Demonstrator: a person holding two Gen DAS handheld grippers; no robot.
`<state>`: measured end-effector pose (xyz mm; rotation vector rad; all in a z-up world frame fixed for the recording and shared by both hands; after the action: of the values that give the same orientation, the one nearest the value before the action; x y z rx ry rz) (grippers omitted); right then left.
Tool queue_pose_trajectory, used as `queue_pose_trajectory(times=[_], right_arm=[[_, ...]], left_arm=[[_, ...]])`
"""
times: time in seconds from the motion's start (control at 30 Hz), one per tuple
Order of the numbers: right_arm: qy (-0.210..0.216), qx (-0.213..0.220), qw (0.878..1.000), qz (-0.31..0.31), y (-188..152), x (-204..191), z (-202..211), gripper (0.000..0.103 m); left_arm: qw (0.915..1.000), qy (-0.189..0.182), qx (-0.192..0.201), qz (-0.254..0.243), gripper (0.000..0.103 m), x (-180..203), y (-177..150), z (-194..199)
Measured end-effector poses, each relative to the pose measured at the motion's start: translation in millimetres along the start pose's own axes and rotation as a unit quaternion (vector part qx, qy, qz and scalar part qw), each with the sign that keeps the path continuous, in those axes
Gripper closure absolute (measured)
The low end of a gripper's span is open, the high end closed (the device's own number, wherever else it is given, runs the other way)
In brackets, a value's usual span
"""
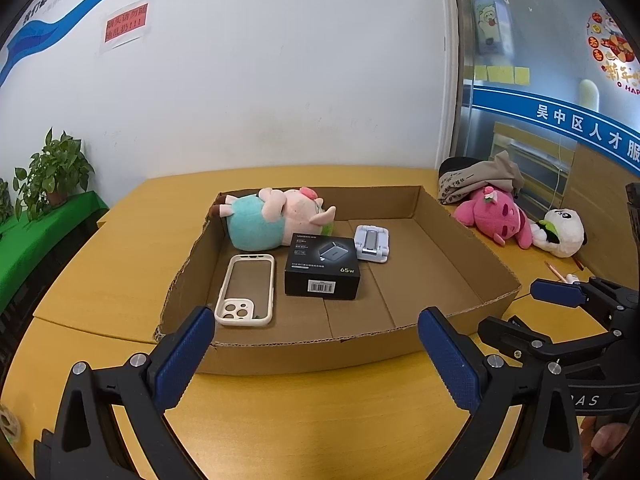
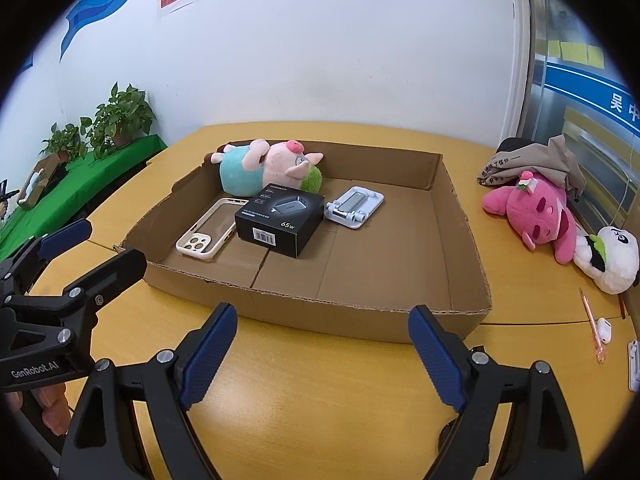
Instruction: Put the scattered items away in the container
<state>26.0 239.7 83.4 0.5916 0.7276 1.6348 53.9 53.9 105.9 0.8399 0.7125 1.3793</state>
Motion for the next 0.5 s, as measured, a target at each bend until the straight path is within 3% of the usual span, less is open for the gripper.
queue_pose_trajectory(times=[0.37,0.5], right_arm=[[0.000,-0.001,1.000,-0.003,-1.6,2.4,-0.7,0.015],[0.019,0.025,0.999,-0.022,-2.0,16.2,10.3,0.015]], left_arm=[[0.9999,-0.004,-0.013,0.010,0.000,-2.2,-2.3,-7.2],[0.9997,-0.010,-0.019,0.006,0.000,1.9,-4.6,-10.0]])
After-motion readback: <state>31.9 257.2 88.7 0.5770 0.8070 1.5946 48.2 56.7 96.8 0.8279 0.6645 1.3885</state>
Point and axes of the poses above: each gripper's, at about its wrist camera, not at the fingertips, and z roughly against the way its jaws point, x to its right, y to its top, the point moved 1 cm from there along -z, roughly the way its jaws point, and after that the axes turned 1 degree about -x, right-handed, at the moved point
